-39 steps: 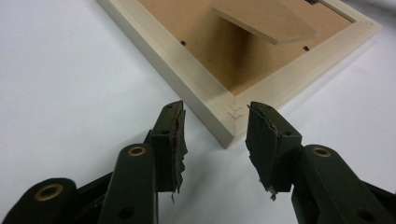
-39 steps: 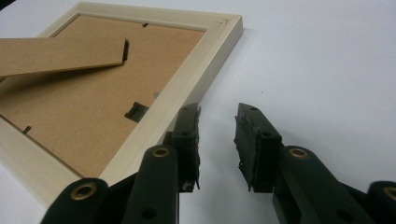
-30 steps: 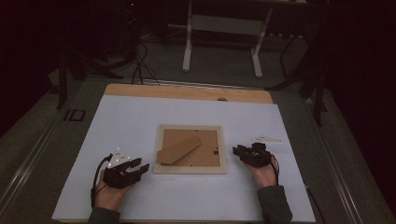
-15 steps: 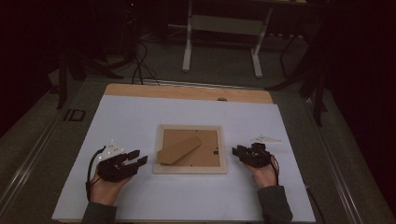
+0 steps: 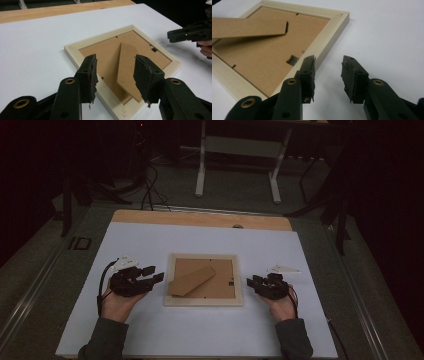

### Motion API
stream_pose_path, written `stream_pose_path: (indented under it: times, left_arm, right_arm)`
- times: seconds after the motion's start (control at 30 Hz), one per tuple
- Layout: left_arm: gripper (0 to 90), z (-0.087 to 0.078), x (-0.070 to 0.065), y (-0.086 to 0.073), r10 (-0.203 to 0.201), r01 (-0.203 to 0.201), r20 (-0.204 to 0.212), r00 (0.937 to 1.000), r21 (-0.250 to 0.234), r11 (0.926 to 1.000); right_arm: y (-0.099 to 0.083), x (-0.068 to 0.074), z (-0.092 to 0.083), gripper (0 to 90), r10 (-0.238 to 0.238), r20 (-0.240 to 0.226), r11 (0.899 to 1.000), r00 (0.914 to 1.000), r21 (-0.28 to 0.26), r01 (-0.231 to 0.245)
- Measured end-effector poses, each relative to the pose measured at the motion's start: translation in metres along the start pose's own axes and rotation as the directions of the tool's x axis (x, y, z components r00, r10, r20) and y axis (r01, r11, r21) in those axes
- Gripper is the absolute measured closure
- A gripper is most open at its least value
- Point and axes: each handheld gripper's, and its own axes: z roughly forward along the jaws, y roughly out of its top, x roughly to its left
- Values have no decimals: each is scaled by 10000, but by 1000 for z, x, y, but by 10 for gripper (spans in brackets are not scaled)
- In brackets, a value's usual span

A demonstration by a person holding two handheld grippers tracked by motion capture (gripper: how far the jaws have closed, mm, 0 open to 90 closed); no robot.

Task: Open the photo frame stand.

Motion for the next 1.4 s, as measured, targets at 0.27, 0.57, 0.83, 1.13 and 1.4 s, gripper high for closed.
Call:
stream_pose_path:
  times: [0.27, 0.57, 0.83, 1.13, 1.4]
  left_arm:
    - [530, 11, -2, 16, 126, -133, 326, 9994, 218, 9997]
    - [528, 25, 1, 25, -28, 7, 391, 9992, 528, 9986]
    - [493, 43, 4, 29, -294, 232, 631, 9976, 955, 9952]
    - [479, 55, 7, 33, -606, 498, 877, 9943, 1202, 9915]
    - [460, 61, 7, 36, -606, 475, 878, 9943, 1445, 9884]
  right_arm:
    - [1, 2, 2, 620, -110, -80, 9999, 9999, 78, 111]
    - [1, 4, 4, 585, -141, -127, 9999, 9998, 95, 142]
    - [1, 4, 4, 575, -172, -127, 9998, 9998, 83, 173]
    - [1, 5, 5, 567, -174, -141, 9998, 9997, 113, 176]
    - [1, 6, 5, 560, -200, -175, 9997, 9996, 123, 202]
